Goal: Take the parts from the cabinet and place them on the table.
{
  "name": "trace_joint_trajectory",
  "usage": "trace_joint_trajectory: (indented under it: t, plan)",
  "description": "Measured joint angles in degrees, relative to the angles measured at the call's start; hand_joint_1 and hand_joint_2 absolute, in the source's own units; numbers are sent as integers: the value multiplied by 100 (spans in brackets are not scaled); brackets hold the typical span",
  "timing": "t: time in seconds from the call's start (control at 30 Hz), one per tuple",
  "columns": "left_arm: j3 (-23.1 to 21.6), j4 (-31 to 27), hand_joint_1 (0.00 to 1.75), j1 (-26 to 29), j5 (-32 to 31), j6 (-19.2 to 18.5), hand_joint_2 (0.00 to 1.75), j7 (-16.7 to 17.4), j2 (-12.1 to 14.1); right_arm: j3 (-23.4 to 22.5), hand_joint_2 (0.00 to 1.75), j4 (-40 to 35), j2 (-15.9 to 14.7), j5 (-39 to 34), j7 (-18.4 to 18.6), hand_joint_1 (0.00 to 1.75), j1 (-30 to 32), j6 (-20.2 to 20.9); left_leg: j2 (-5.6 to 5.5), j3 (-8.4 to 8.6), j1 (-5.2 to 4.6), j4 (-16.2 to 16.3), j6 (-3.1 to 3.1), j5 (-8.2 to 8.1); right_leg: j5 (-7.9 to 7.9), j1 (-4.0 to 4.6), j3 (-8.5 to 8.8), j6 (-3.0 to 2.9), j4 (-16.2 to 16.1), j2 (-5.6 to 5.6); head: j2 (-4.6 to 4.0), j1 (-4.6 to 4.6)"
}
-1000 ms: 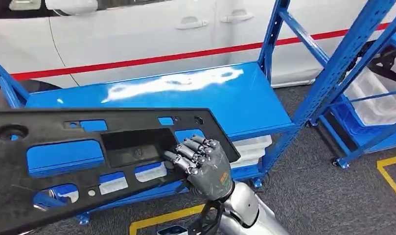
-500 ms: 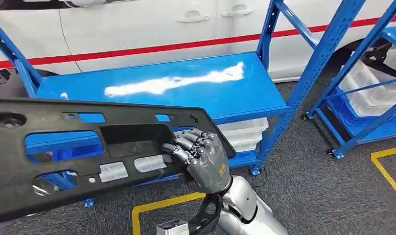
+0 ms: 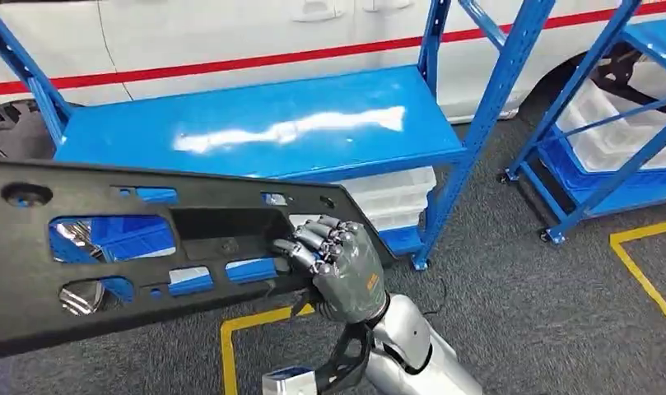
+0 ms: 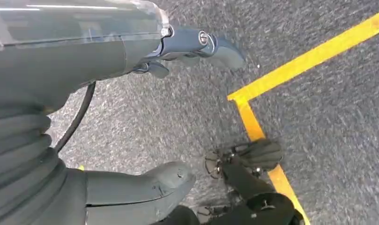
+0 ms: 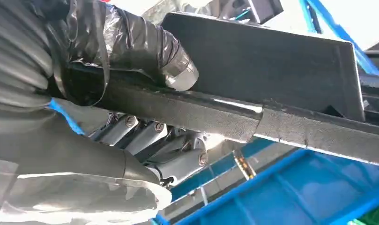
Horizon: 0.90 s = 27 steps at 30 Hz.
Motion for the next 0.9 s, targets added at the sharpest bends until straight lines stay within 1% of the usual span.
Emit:
trace_joint_trajectory:
  t: [0.03, 0.07, 0.1, 0.13, 0.17, 0.2, 0.23, 0.27, 0.3, 0.33, 0.37, 0.4, 0.43, 0.47, 0.5, 0.53, 0.57, 0.6, 0.63, 0.67, 0.7, 0.73, 0.77, 0.8, 0.83, 0.87, 0.9]
  plan:
    - [-2, 0, 0, 1, -7, 0, 175, 2, 0, -2, 175, -2, 2, 0, 0, 175, 7, 0, -6, -108, -7, 187, -17, -345, 75, 4, -92, -49, -3, 6, -2, -4]
    - [-2, 0, 0, 4, -17, -9, 175, 7, -2, -4, 175, -2, 4, 0, 0, 175, 17, -4, -6, -213, 0, 583, -40, -769, 153, 10, -188, -78, 1, 5, -2, -2]
    - [-2, 0, 0, 1, -28, -18, 175, 7, -11, -7, 175, -2, 4, 0, 0, 175, 27, -4, -4, -305, 2, 1009, -56, -1074, 219, 23, -274, -86, 4, 3, -2, -2]
    - [-2, 0, 0, -6, -35, -17, 175, 7, -15, -9, 175, -2, 2, 0, 0, 175, 46, -4, -5, -374, 1, 1412, -67, -1256, 283, 42, -363, -90, 9, 1, -2, -4]
    - [-4, 0, 0, -9, -37, -17, 175, 7, -15, -11, 175, -2, 4, 9, 0, 175, 69, -4, -5, -376, 1, 1701, -71, -1244, 350, 55, -462, -90, 23, -4, -2, -2]
    - [-6, 0, 0, -10, -44, -17, 175, 7, -15, -15, 175, -2, 4, 20, 2, 175, 83, -4, -6, -284, -1, 1754, -61, -1078, 407, 64, -556, -87, 43, -6, 0, -2]
    - [-9, 0, 0, -10, -52, -17, 175, 9, -15, -20, 175, -2, 2, 20, 4, 175, 93, -4, -6, -82, -4, 1591, -42, -836, 462, 68, -651, -79, 68, -5, -2, -2]
    - [-13, 0, 0, -12, -52, -22, 175, 11, -15, -26, 175, -2, 2, 20, 7, 175, 102, -4, -7, 233, -10, 1220, -13, -647, 513, 72, -735, -65, 93, -1, -2, -2]
    - [-20, 0, 0, -21, -52, -31, 175, 13, -15, -35, 175, -2, 4, 20, 9, 175, 107, -4, -14, 608, -19, 739, 25, -613, 561, 75, -792, -50, 111, 6, 0, -4]
    - [-22, 0, 0, -44, -59, -35, 175, 15, -11, -42, 175, -9, 4, 20, 11, 175, 110, -4, -22, 1047, -58, 118, 80, -840, 609, 92, -829, -16, 133, 8, -2, -2]
    - [-24, 0, 0, -50, -65, -35, 175, 13, -15, -50, 175, -15, 4, 20, 13, 175, 111, -4, -21, 1232, -65, -230, 86, -944, 656, 90, -843, 16, 138, 0, -2, -2]
    - [-26, 0, 0, -55, -70, -42, 175, 17, -22, -52, 175, -15, 4, 20, 15, 175, 114, -2, -22, 1162, -80, -228, 91, -936, 728, 84, -849, 53, 111, -11, -2, -2]
    - [-26, 0, 0, -55, -70, -42, 175, 20, -24, -52, 175, -15, 4, 20, 17, 175, 120, 0, -22, 1146, -97, -221, 117, -907, 784, 65, -849, 84, 83, -13, 0, -2]
    - [-26, 0, 0, -36, -72, -42, 175, 33, -26, -52, 175, -15, 4, 17, 20, 175, 130, 9, -17, 1116, -98, -255, 158, -837, 846, 70, -847, 128, 50, -7, -2, 0]
    - [-26, 0, 0, -33, -76, -44, 175, 37, -44, -61, 175, -15, -4, 11, 26, 175, 141, 26, 21, 1086, -26, -297, 206, -742, 783, 61, -876, 161, 85, 4, -2, -2]
    - [-26, 0, 0, -35, -81, -46, 175, 44, -44, -63, 175, -17, -7, -4, 37, 175, 155, 53, 29, 1017, -39, -297, 256, -681, 510, 54, -956, 188, 217, 24, 0, 2]
    - [-28, 0, 0, -39, -111, -48, 175, 55, -44, -66, 175, -17, -9, -35, 55, 175, 167, 98, 40, 934, -41, -289, 305, -609, 67, 40, -1068, 211, 589, 23, -2, 0]
    - [-28, 0, 0, -38, -120, -50, 175, 57, -44, -68, 175, -17, -13, -63, 68, 175, 188, 122, 42, 850, -46, -281, 312, -546, -257, 29, -1179, 238, 1014, 23, -2, 0]
    - [-28, 0, 0, -38, -125, -52, 175, 59, -44, -68, 175, -17, -18, -83, 77, 175, 210, 136, 42, 756, -52, -265, 314, -479, -469, 22, -1276, 261, 1443, 24, -2, 0]
    - [-28, 0, 0, -33, -133, -52, 175, 63, -44, -68, 175, -17, -24, -94, 81, 175, 224, 140, 43, 657, -55, -240, 307, -422, -501, 12, -1325, 280, 1772, 23, -2, 0]
    - [-28, 0, 0, -27, -133, -52, 175, 70, -44, -70, 175, -17, -28, -98, 83, 175, 235, 140, 45, 543, -55, -203, 293, -365, -351, 2, -1272, 294, 1897, 23, -2, 0]
    - [-31, 0, 0, -26, -133, -57, 175, 74, -44, -70, 175, -17, -31, -98, 83, 175, 240, 140, 47, 446, -55, -169, 278, -324, -146, -4, -1128, 297, 1793, 22, -2, 0]
    - [-31, 0, 0, -26, -135, -57, 175, 74, -46, -70, 175, -17, -31, -107, 85, 175, 241, 148, 47, 347, -54, -132, 261, -280, 79, -12, -833, 292, 1444, 21, -2, 0]
    - [-33, 0, 0, -26, -140, -63, 175, 74, -46, -70, 175, -17, -31, -120, 85, 175, 240, 173, 44, 274, -53, -93, 236, -241, 155, -13, -428, 273, 912, 21, -2, 0]
    - [-37, 0, 0, -26, -144, -70, 175, 77, -48, -70, 175, -17, -31, -135, 83, 175, 238, 194, 41, 228, -56, -58, 207, -218, 7, -8, -103, 236, 447, 24, -2, 0]
    - [-42, 0, 0, -30, -177, -70, 175, 76, -55, -70, 175, -20, -31, -144, 79, 175, 240, 219, 41, 187, -74, -35, 174, -186, -144, 32, 110, 201, 53, 34, -2, -4]
    - [-48, 0, 0, -24, -181, -74, 175, 81, -52, -70, 175, -18, -33, -162, 77, 175, 243, 236, 40, 178, -64, -65, 133, -115, -144, 49, 93, 162, 35, 31, -2, 0]
